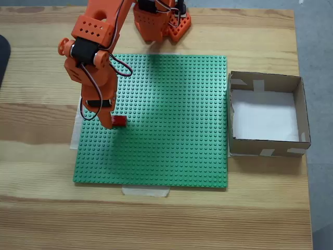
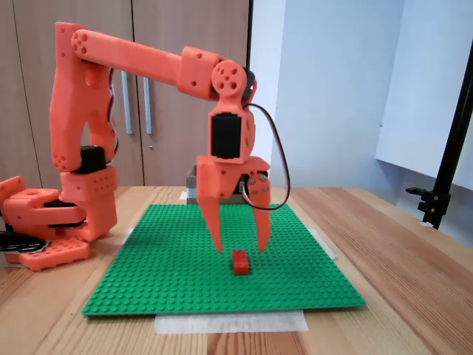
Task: Pick the red lego block and put it in the box.
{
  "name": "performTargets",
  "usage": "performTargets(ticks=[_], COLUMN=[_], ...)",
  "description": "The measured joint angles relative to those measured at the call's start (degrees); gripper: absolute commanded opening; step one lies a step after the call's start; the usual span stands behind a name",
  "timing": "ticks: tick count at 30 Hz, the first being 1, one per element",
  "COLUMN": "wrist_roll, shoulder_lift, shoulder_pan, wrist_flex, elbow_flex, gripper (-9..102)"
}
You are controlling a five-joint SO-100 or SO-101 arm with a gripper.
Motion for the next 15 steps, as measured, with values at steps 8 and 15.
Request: performTargets(ticks=[8, 15], wrist_roll=[-1.05, -3.08], shoulder_lift=[-0.70, -2.02], shoulder_pan=[-0.18, -0.26], wrist_flex=[-1.58, -2.11], elbow_flex=[0.53, 0.62], gripper=[29, 29])
